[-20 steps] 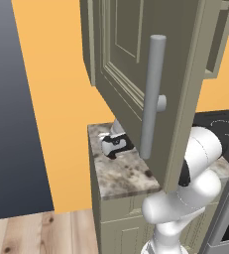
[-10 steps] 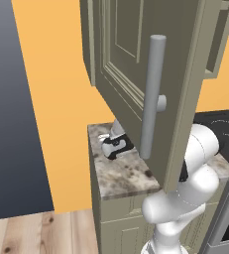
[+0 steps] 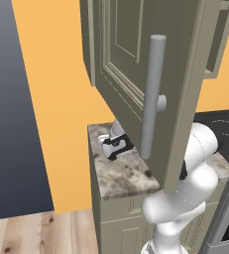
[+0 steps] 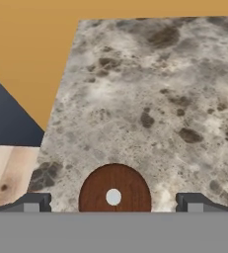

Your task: There are various items on the counter. Only move the condiments/shakers into the cabinet.

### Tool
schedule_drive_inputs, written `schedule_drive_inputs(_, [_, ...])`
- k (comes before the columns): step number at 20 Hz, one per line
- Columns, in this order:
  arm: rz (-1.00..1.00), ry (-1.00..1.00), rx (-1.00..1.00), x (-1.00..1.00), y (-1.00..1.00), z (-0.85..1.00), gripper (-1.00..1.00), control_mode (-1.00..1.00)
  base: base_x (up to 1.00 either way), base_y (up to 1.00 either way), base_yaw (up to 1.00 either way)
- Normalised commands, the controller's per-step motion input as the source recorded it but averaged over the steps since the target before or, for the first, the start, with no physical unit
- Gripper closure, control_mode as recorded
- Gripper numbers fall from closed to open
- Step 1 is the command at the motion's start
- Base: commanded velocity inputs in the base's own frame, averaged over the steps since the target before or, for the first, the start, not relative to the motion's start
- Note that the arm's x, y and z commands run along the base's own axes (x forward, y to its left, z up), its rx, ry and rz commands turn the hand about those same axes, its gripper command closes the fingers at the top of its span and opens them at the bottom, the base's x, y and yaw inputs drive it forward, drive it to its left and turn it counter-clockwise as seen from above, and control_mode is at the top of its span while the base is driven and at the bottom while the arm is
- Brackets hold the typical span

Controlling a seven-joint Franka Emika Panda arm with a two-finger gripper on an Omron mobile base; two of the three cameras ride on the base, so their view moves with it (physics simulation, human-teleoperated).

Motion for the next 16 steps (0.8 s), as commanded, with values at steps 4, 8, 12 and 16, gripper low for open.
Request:
schedule_drive_inputs(4, [0.00,0.00,0.00,0.00,0.00,0.00,-1.00,-1.00,0.00,0.00,0.00])
schedule_drive_inputs(8, [0.00,0.00,-0.01,0.01,0.01,0.00,-1.00,-1.00,0.00,0.00,0.00])
schedule_drive_inputs(12, [0.00,0.00,-0.05,0.05,0.02,-0.06,1.00,-1.00,0.00,0.00,0.00])
schedule_drive_inputs(16, [0.00,-0.05,-0.03,0.00,0.00,-0.05,1.00,-1.00,0.00,0.00,0.00])
